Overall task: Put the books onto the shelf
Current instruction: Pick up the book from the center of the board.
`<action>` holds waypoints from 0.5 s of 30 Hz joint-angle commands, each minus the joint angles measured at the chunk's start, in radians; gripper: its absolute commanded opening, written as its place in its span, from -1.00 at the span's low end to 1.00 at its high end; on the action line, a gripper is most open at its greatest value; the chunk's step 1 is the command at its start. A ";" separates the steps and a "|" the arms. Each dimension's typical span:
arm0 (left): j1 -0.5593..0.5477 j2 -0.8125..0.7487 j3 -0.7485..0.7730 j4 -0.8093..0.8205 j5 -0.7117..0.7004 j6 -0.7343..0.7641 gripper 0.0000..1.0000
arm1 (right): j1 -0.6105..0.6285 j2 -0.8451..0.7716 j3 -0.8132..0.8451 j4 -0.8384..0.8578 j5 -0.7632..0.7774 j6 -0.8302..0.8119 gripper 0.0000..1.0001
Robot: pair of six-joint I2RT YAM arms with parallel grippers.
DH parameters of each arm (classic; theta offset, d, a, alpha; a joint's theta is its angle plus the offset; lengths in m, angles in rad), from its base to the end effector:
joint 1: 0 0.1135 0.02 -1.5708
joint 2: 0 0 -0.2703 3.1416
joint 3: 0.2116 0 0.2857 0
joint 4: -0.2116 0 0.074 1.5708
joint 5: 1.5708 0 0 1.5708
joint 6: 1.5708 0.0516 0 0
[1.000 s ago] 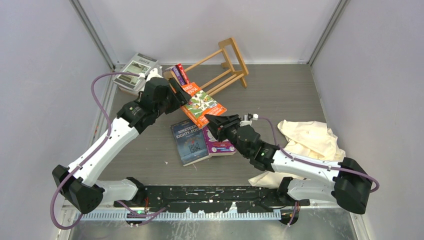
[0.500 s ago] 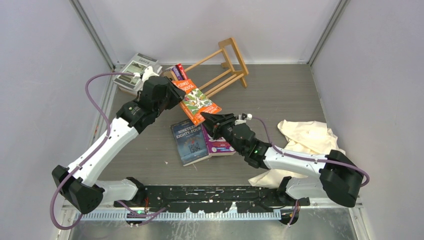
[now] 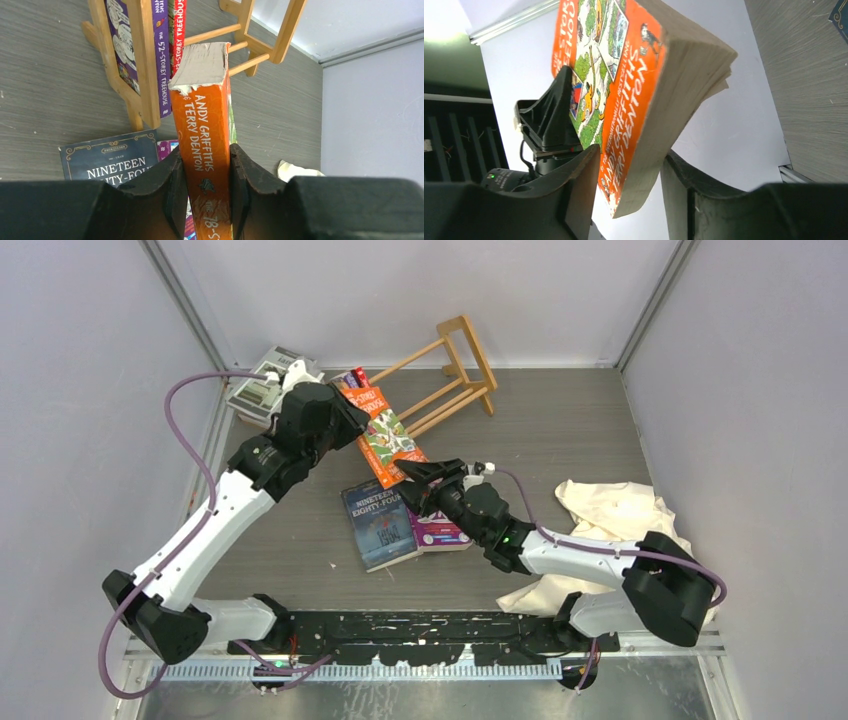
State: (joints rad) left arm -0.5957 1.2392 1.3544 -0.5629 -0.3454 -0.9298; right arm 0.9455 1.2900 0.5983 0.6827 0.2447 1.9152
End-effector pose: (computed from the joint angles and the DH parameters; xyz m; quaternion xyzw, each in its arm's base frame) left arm 0.2689 -0.1612 0.4077 -0.2289 0.8070 -0.2573 0.4797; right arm 0.1989 0.2542 0.2401 0.4046 0.5837 0.6796 0.1836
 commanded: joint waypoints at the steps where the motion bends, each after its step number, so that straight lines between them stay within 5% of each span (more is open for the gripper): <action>1: -0.004 0.011 0.088 0.002 -0.037 0.093 -1.00 | -0.026 0.010 0.049 0.115 -0.038 -0.023 0.12; 15: -0.001 0.075 0.194 -0.013 -0.066 0.181 -1.00 | -0.081 0.000 0.119 -0.074 -0.153 -0.191 0.23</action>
State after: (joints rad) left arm -0.5999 1.3174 1.4693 -0.6125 -0.3725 -0.8059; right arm 0.8864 1.3285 0.6331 0.6559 0.1314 1.8271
